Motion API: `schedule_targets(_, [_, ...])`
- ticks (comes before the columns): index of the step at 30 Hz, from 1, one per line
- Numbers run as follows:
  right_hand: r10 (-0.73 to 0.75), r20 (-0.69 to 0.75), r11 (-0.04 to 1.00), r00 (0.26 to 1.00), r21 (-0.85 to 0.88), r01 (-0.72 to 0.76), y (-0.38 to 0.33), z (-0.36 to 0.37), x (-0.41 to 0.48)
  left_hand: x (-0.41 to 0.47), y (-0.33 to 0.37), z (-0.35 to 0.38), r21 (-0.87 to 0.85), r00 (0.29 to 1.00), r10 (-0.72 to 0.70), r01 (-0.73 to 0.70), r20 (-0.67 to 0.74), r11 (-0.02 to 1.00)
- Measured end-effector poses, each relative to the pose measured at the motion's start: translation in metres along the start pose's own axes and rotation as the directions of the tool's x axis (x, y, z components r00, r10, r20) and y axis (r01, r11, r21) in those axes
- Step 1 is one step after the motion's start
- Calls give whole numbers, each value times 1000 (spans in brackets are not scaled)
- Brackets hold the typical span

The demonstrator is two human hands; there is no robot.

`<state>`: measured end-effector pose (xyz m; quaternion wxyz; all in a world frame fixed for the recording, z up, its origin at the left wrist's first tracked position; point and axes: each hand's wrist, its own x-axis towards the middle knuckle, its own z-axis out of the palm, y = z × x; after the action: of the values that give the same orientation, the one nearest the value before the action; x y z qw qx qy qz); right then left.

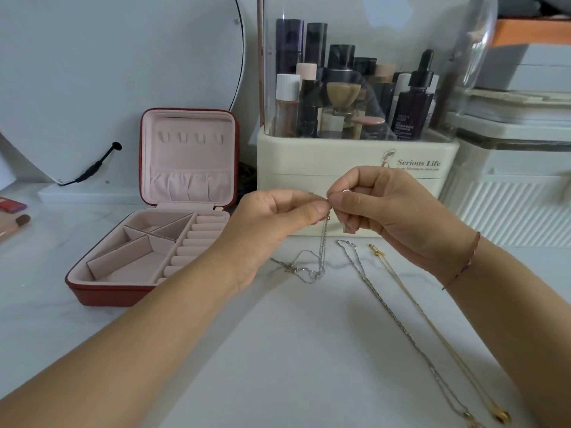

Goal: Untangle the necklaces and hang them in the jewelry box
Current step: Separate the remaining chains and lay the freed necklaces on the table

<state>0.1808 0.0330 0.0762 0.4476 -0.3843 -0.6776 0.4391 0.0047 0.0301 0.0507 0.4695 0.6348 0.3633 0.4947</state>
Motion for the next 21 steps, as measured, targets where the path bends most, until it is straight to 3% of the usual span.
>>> schedule_targets(7, [25,20,999,999,20,-25,2,3,1,1,-3,0,100,997,7,1,-82,995])
schedule_targets(14, [63,44,998,997,5,-63,1,-1,1,0,-2,-1,290,985,126,-86,-121,953])
schedule_targets(21, [126,108,992,986,-29,-124,4,0,1,2,-4,-1,87,996,-59,65,-72,994])
